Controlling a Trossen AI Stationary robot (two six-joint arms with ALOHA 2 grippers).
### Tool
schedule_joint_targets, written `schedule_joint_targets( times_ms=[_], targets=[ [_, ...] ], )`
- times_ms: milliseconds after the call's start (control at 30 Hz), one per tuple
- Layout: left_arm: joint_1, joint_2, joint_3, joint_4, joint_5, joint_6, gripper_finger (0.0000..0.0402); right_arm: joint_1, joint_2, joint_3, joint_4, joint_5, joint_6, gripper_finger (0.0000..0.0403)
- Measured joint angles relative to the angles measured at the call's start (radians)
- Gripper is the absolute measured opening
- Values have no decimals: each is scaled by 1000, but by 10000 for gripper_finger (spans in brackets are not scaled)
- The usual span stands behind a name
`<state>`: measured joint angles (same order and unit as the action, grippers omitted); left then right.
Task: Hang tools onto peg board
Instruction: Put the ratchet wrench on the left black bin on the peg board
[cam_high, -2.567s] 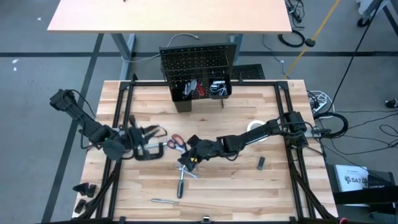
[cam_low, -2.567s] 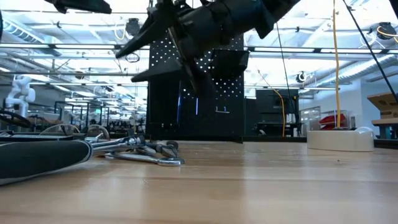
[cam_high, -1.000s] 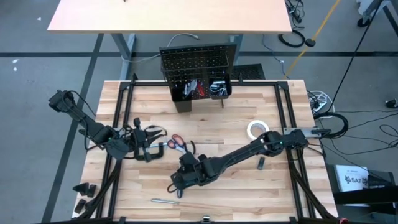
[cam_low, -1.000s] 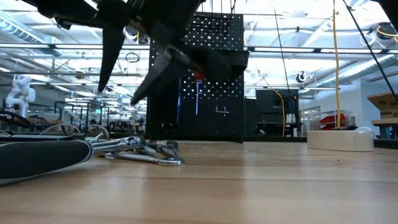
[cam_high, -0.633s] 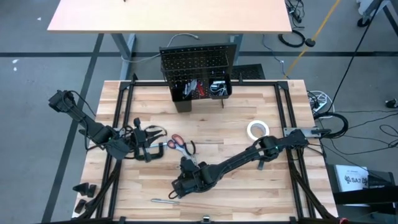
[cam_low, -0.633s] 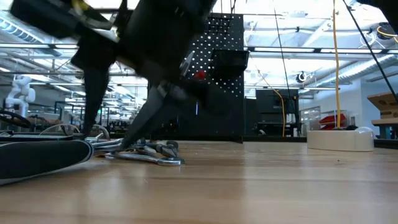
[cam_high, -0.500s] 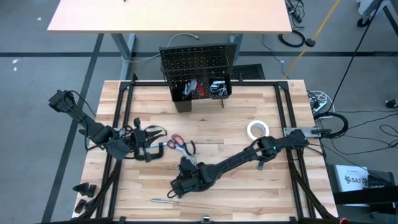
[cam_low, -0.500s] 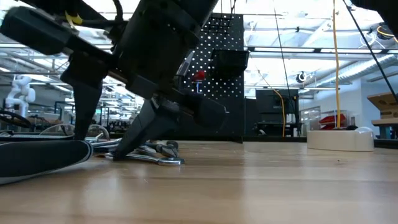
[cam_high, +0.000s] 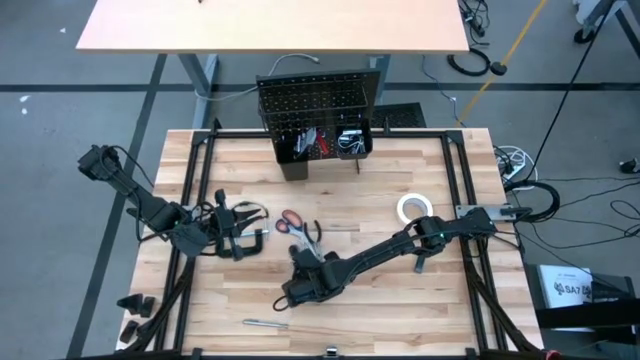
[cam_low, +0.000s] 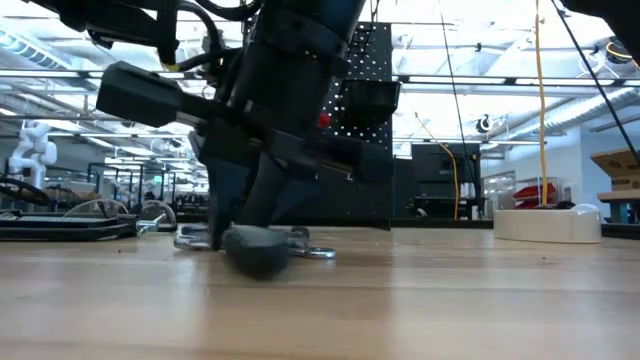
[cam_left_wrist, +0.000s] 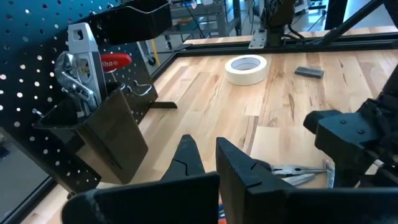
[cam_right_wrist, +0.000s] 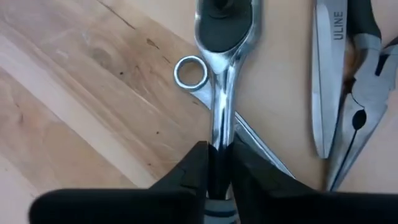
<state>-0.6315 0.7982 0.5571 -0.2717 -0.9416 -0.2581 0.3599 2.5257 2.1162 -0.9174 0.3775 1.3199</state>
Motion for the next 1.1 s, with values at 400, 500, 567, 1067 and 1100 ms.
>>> schedule_joint_targets(
  times_ms=[400, 500, 567, 1067, 1100],
  targets=[
    [0, 0, 0, 0, 0, -19, 0, -2, -10, 2, -63, 6, -116, 37],
    [0, 0, 0, 1, 0, -26, 0, 14, -26, 15, -65, 53, -133, 37],
    [0, 0, 0, 1, 0, -26, 0, 26, -44, 13, -85, 78, -149, 35],
    [-6, 1, 1, 90, 83, -29, 0, 141, -306, 21, -156, 420, -188, 34],
    [-6, 4, 1, 113, 100, -19, 0, 149, -323, 21, -167, 441, -189, 34]
  ],
)
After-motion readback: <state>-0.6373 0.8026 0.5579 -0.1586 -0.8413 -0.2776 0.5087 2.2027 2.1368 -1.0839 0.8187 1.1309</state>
